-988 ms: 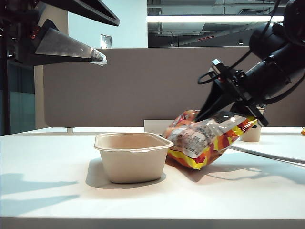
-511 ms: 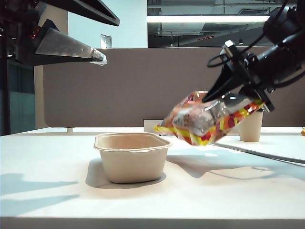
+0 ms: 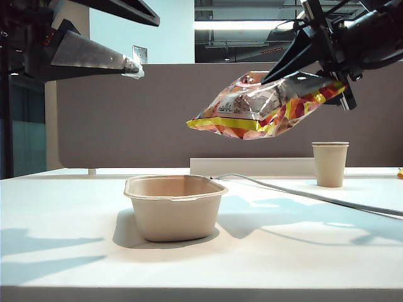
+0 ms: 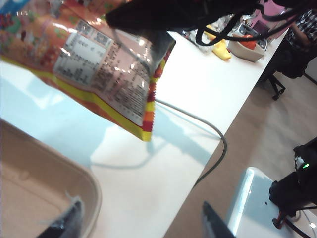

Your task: Pick up a bag of chips and put them in the box.

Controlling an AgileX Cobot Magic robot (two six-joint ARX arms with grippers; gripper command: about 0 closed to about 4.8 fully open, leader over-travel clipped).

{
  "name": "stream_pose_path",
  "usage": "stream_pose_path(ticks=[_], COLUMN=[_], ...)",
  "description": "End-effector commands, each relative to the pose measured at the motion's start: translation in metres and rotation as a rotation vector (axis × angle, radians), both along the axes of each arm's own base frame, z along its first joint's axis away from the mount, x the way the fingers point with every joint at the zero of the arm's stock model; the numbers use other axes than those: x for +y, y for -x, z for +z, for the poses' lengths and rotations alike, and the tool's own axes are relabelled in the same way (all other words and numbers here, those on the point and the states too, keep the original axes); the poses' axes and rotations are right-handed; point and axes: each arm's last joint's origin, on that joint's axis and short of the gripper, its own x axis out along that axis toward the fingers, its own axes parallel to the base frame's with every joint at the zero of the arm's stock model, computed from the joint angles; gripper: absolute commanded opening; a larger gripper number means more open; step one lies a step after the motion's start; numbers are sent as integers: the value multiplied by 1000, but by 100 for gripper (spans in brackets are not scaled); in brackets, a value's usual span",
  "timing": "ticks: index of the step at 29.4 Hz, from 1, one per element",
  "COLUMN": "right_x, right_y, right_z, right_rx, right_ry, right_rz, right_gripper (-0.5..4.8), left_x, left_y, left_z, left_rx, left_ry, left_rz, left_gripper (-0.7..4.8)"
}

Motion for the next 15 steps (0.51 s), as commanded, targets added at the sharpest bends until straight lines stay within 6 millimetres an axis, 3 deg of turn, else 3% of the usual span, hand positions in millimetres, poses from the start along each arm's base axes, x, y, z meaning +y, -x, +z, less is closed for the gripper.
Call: stream_pose_path(ticks=[1,8,15], right_x=[9,41,73], right_y=[3,10,18], right_z=[7,9,10], right_rx=[-20,-44,-66], right_ry=[-20,-3,49], right_rz=[29,49,-72], right_gripper=[199,199,199], left_x=[-1,-1,-1], left_y=[-1,-1,0], left_z=[5,6,6], left_rx=[-39,-38,-22], left_ry=[25,29,38], left_rz=[-6,-6,-13], left_gripper=[305,305,305])
